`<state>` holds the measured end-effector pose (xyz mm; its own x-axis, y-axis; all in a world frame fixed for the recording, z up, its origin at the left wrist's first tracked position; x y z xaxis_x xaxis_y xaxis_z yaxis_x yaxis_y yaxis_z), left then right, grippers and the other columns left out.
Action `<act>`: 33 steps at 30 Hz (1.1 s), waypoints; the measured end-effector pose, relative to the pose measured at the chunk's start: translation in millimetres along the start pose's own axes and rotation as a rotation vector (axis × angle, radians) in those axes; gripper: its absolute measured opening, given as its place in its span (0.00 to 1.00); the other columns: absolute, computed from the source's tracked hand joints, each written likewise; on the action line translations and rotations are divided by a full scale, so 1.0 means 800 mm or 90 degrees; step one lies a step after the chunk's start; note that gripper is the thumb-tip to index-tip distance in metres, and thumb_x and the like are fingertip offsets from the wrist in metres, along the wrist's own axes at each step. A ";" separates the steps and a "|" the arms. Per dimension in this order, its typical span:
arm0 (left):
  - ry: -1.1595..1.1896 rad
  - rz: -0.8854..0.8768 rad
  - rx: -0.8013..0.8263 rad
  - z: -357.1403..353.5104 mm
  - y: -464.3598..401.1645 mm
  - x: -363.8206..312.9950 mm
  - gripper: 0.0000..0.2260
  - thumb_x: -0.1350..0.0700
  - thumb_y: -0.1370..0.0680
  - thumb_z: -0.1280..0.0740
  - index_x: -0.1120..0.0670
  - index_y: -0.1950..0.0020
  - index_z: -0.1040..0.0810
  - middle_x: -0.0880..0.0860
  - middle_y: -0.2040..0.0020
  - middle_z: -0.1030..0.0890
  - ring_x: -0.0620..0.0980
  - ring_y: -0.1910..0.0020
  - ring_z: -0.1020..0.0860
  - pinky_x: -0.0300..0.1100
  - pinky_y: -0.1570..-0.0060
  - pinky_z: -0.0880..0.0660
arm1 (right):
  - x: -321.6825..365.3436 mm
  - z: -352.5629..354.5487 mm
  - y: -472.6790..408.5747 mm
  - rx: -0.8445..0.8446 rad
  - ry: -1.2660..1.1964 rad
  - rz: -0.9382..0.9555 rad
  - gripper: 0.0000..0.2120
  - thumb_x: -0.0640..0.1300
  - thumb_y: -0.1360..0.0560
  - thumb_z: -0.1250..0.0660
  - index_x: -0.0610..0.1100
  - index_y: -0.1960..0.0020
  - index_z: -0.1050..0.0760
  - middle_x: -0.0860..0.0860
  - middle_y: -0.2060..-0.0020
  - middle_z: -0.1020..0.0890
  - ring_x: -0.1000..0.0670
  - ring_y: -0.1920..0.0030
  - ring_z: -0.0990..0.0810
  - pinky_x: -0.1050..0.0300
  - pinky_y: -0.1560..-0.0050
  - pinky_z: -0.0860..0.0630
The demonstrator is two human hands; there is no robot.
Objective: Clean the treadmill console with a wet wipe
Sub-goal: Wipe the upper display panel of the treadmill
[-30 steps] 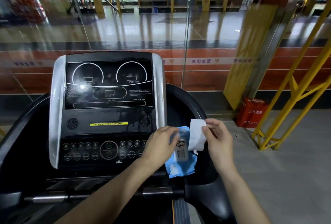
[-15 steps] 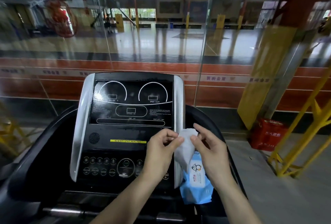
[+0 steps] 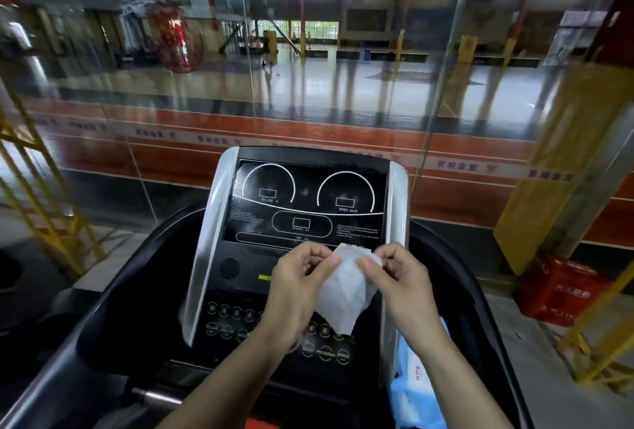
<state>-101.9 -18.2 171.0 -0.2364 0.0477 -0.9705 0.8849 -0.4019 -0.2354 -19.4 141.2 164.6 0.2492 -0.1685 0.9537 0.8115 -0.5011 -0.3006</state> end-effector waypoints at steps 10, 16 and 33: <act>-0.018 0.011 0.016 0.094 -0.064 0.029 0.09 0.55 0.19 0.29 0.47 0.58 0.21 0.51 0.62 0.19 0.43 0.61 0.22 0.37 0.57 0.27 | -0.007 -0.092 -0.063 -0.031 0.023 0.006 0.16 0.38 0.23 0.24 0.56 0.47 0.24 0.48 0.58 0.18 0.49 0.56 0.18 0.42 0.47 0.23; 0.012 0.006 -0.010 0.141 -0.104 0.035 0.09 0.57 0.18 0.29 0.49 0.57 0.22 0.53 0.63 0.20 0.48 0.61 0.24 0.43 0.57 0.28 | -0.003 -0.140 -0.076 0.060 0.098 -0.009 0.20 0.51 0.31 0.18 0.59 0.43 0.22 0.52 0.39 0.22 0.51 0.49 0.17 0.51 0.46 0.20; -0.056 -0.034 0.154 0.229 -0.155 0.040 0.08 0.62 0.24 0.23 0.49 0.57 0.12 0.47 0.60 0.16 0.39 0.62 0.21 0.33 0.56 0.26 | 0.001 -0.227 -0.094 0.041 0.330 0.067 0.05 0.44 0.20 0.28 0.52 0.51 0.15 0.58 0.48 0.16 0.57 0.44 0.20 0.56 0.41 0.25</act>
<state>-292.9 -134.0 178.6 -0.3234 -0.0007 -0.9463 0.7508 -0.6088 -0.2562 -176.2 24.2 185.4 0.0506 -0.6206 0.7825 0.8308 -0.4086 -0.3778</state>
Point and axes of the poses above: each hand's wrist, its own y-axis away from the middle knuckle, its own z-axis out of the back of the hand, x = y × z, the point moved 3 cm from there along -y, towards the middle knuckle
